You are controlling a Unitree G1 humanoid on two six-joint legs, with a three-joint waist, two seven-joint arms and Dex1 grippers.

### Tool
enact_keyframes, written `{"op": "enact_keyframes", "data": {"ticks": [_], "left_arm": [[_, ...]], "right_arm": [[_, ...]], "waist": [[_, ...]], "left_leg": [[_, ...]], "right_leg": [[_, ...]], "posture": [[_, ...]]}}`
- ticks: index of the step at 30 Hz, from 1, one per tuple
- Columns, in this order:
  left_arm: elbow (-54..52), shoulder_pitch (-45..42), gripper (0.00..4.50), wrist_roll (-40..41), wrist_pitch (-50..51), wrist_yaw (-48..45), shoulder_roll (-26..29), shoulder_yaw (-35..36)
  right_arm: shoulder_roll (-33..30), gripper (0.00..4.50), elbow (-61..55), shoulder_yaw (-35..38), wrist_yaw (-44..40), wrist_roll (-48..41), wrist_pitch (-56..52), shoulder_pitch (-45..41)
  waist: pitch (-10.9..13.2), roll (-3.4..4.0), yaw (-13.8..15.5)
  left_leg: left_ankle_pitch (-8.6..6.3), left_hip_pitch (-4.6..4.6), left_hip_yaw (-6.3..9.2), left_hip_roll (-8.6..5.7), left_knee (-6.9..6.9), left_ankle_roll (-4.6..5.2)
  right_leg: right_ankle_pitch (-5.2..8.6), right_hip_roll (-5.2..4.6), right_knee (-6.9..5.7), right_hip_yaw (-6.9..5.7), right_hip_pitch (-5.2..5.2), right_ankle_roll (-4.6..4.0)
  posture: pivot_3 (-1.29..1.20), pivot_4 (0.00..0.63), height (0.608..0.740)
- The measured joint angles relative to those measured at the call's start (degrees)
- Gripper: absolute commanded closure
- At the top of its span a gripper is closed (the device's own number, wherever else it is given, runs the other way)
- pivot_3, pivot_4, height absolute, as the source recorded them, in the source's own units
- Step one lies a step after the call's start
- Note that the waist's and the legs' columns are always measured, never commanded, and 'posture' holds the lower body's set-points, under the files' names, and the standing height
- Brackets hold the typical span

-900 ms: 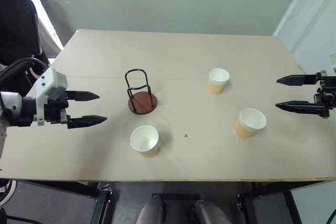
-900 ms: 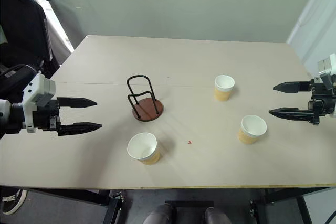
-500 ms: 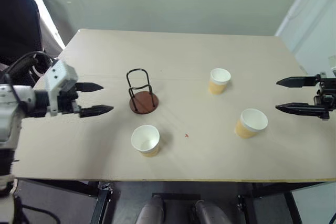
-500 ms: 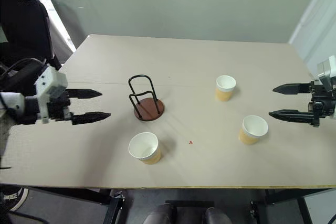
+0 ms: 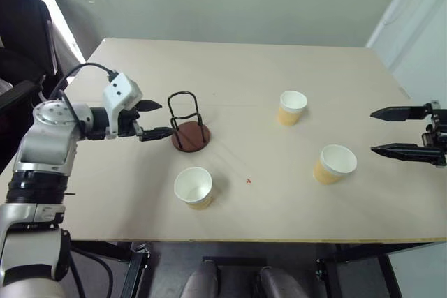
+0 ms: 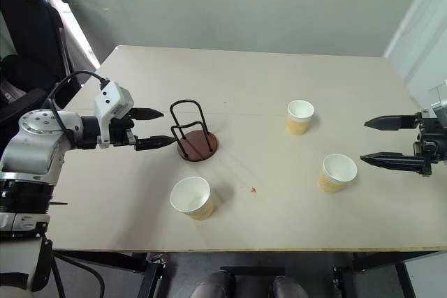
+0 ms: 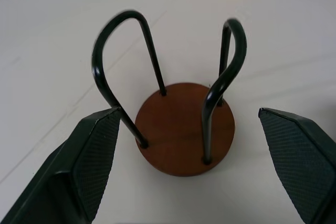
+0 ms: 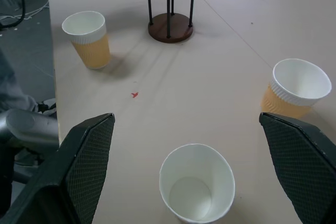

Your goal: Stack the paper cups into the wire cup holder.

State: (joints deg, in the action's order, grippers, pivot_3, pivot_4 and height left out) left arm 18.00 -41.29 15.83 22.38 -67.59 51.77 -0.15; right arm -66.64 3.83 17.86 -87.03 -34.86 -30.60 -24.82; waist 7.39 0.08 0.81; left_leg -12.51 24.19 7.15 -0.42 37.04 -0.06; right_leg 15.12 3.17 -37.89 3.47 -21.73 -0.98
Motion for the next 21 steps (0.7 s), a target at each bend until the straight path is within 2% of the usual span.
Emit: {"op": "enact_keyframes", "data": {"ticks": [8, 10, 13, 21], "left_arm": [[2.5, -1.9, 0.01, -1.7, -0.6, 1.0, -4.8, -1.7], [3.2, -2.2, 0.38, -2.5, -0.8, 1.7, -6.6, -2.6], [5.6, -3.2, 1.26, -3.3, -1.3, 3.3, -8.8, -2.9], [9.3, -6.4, 4.21, -3.9, -3.1, 4.3, -12.1, -3.0]], "right_arm": [[0.0, 0.0, -2.1, 2.2, 1.3, -1.0, -1.0, 2.5], [0.0, 0.0, -2.4, 3.1, 1.5, -1.0, -1.1, 3.3], [-0.1, 0.0, -2.8, 4.2, 1.7, -1.1, -1.4, 4.4], [-0.8, 0.0, -5.3, 6.9, 1.9, -2.3, -2.9, 6.5]], "waist": [[0.0, 0.0, 0.2], [0.0, 0.0, 0.2], [0.0, -0.02, 0.2], [0.0, -0.03, 0.3]], "left_leg": [[0.07, -0.02, 0.0, -0.05, 0.09, 0.09], [0.06, -0.01, -0.02, -0.06, 0.12, 0.1], [0.07, -0.01, -0.04, -0.06, 0.12, 0.1], [0.08, -0.01, -0.15, -0.1, 0.12, 0.1]], "right_leg": [[-0.05, -0.01, 0.0, 0.03, 0.08, 0.16], [-0.07, -0.01, 0.01, 0.06, 0.1, 0.21], [-0.06, -0.01, 0.02, 0.08, 0.09, 0.24], [-0.05, -0.01, 0.03, 0.18, 0.1, 0.37]], "posture": [[0.0, 0.15, 0.74], [0.0, 0.15, 0.74], [0.0, 0.15, 0.74], [0.0, 0.15, 0.74]]}}
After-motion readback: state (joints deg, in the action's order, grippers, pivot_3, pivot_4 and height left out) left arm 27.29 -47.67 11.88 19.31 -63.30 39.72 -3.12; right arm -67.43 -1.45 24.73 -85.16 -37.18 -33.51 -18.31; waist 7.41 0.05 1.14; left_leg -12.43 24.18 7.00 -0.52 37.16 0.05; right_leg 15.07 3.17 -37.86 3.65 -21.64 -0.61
